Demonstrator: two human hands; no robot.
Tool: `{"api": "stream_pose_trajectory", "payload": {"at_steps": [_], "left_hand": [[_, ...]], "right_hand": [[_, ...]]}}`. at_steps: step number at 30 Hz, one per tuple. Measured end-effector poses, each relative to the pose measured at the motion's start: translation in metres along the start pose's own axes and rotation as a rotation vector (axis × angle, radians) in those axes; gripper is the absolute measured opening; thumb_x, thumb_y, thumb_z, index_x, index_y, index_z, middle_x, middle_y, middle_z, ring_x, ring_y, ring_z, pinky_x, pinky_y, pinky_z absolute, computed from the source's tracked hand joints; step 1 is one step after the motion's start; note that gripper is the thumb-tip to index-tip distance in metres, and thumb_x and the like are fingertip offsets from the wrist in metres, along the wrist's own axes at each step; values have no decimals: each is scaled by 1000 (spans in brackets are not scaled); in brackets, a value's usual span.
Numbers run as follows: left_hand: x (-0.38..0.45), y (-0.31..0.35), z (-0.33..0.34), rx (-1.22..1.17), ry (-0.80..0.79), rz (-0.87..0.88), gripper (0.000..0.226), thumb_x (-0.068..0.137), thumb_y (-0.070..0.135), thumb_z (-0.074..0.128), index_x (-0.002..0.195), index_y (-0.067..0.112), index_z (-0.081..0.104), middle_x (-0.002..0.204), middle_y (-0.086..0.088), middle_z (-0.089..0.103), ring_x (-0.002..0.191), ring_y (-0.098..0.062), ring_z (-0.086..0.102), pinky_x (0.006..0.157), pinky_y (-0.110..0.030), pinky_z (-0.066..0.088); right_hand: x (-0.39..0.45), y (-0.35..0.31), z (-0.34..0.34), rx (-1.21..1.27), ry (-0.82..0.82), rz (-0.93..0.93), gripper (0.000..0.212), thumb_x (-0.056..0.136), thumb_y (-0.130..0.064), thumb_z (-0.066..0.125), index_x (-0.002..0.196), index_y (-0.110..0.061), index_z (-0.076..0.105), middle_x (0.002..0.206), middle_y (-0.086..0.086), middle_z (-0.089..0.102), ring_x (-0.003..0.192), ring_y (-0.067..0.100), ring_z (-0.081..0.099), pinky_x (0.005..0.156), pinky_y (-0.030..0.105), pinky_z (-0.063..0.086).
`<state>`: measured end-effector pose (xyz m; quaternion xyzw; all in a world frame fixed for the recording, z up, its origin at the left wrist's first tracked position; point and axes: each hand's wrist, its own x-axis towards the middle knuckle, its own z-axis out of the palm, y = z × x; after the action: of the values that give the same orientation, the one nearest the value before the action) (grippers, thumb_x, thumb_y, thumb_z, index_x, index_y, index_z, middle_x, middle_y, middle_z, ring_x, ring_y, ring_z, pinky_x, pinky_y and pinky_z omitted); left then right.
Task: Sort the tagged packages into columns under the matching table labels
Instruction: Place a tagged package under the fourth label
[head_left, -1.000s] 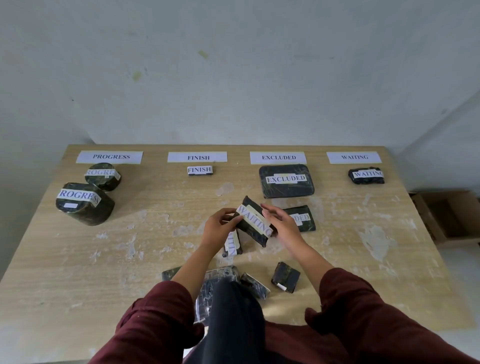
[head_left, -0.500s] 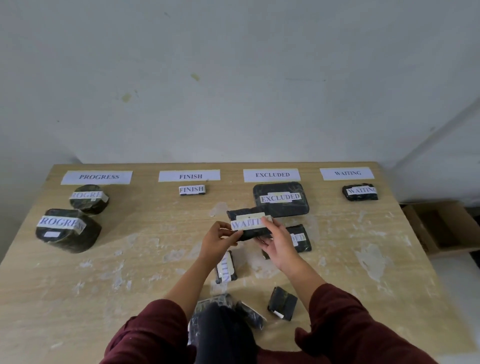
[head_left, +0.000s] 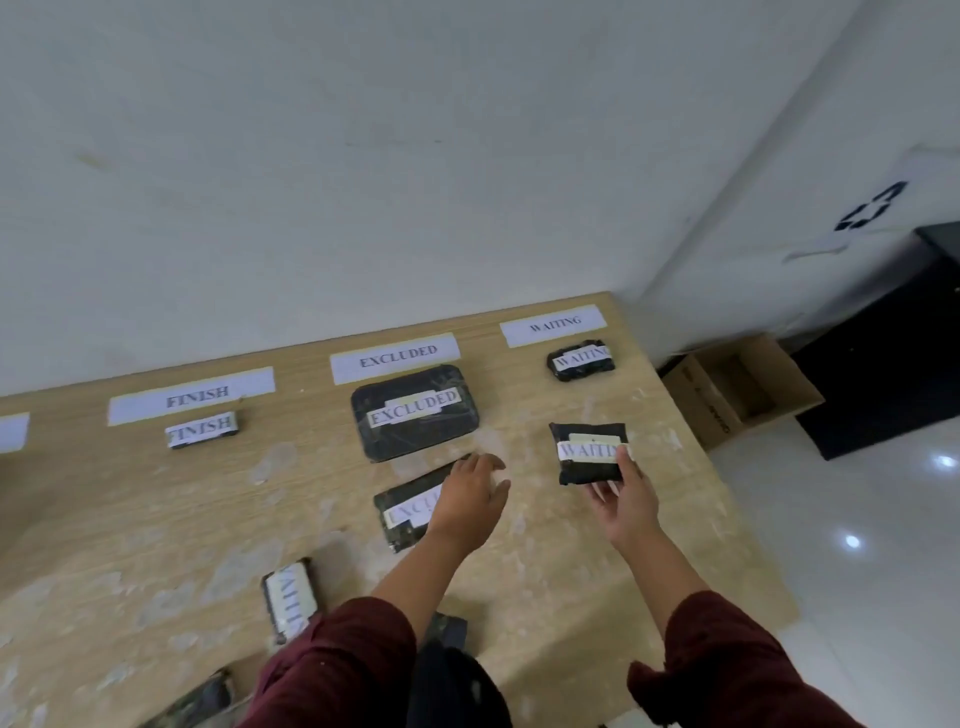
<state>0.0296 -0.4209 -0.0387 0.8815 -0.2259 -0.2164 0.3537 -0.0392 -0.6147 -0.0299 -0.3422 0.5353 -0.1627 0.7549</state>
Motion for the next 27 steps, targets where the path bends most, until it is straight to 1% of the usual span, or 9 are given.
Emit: {"api": "stream_pose_trajectory", "payload": {"at_steps": [3, 5, 8, 11, 13, 15, 18, 21, 27], "left_hand": [[25, 22, 32, 170, -44, 21, 50, 96, 38, 44, 140, 16, 34, 150, -5, 32, 140, -24, 24, 114, -39, 24], [40, 30, 53, 244, -80, 13, 67, 95, 46, 43, 149, 14, 18, 160, -6, 10, 147, -25, 6, 119, -42, 12], [61, 34, 81, 330, -136, 3, 91, 90, 59, 43, 151, 14, -6, 160, -8, -16, 147, -28, -15, 119, -44, -7], [75, 31, 103, 378, -162, -8, 110, 77, 76, 42, 148, 17, -17, 156, -11, -26, 142, -30, -28, 114, -47, -18], [80, 25, 114, 401, -182, -25, 121, 60, 90, 26, 146, 20, -24, 153, -12, -32, 138, -29, -36, 111, -49, -25], [82, 21, 121, 411, -193, -39, 132, 45, 98, 14, 143, 21, -29, 150, -11, -38, 136, -29, -39, 106, -49, -31], [83, 22, 121, 436, -198, -48, 136, 43, 99, 18, 142, 20, -33, 149, -12, -41, 136, -30, -39, 104, -50, -33], [82, 24, 119, 441, -202, -63, 134, 54, 93, 38, 142, 20, -32, 149, -12, -41, 137, -30, -39, 109, -52, -27], [81, 27, 117, 430, -190, -64, 134, 55, 91, 40, 144, 21, -30, 149, -11, -41, 136, -28, -40, 112, -53, -24]], "right_hand": [[31, -22, -18, -60, 99, -55, 48, 93, -27, 63, 133, -6, 49, 126, 19, 58, 109, 34, 59, 69, 36, 54], [52, -32, -22, -117, 119, -79, 48, 92, -28, 64, 132, -5, 49, 128, 21, 58, 109, 34, 59, 72, 37, 54], [79, -44, -18, -196, 114, -99, 36, 93, -25, 63, 121, -8, 48, 122, 20, 58, 104, 33, 59, 79, 41, 52], [101, -53, -6, -251, 89, -95, 32, 94, -23, 62, 120, -12, 49, 118, 17, 58, 103, 33, 60, 80, 43, 55], [113, -52, 1, -283, 55, -112, 37, 93, -22, 62, 127, -11, 50, 121, 15, 58, 105, 30, 60, 78, 39, 56], [122, -49, 3, -467, 73, -250, 45, 90, -26, 66, 131, -11, 52, 128, 14, 56, 110, 27, 59, 83, 40, 56], [120, -35, -3, -954, 156, -613, 64, 80, -40, 74, 136, -18, 50, 139, 14, 46, 125, 29, 45, 101, 46, 43], [108, -21, -9, -1270, 97, -775, 70, 72, -52, 72, 136, -33, 49, 148, 8, 36, 135, 27, 33, 105, 52, 32], [113, -19, -10, -1298, 39, -752, 70, 68, -55, 73, 132, -41, 48, 149, 3, 32, 131, 29, 36, 104, 49, 29]]}}
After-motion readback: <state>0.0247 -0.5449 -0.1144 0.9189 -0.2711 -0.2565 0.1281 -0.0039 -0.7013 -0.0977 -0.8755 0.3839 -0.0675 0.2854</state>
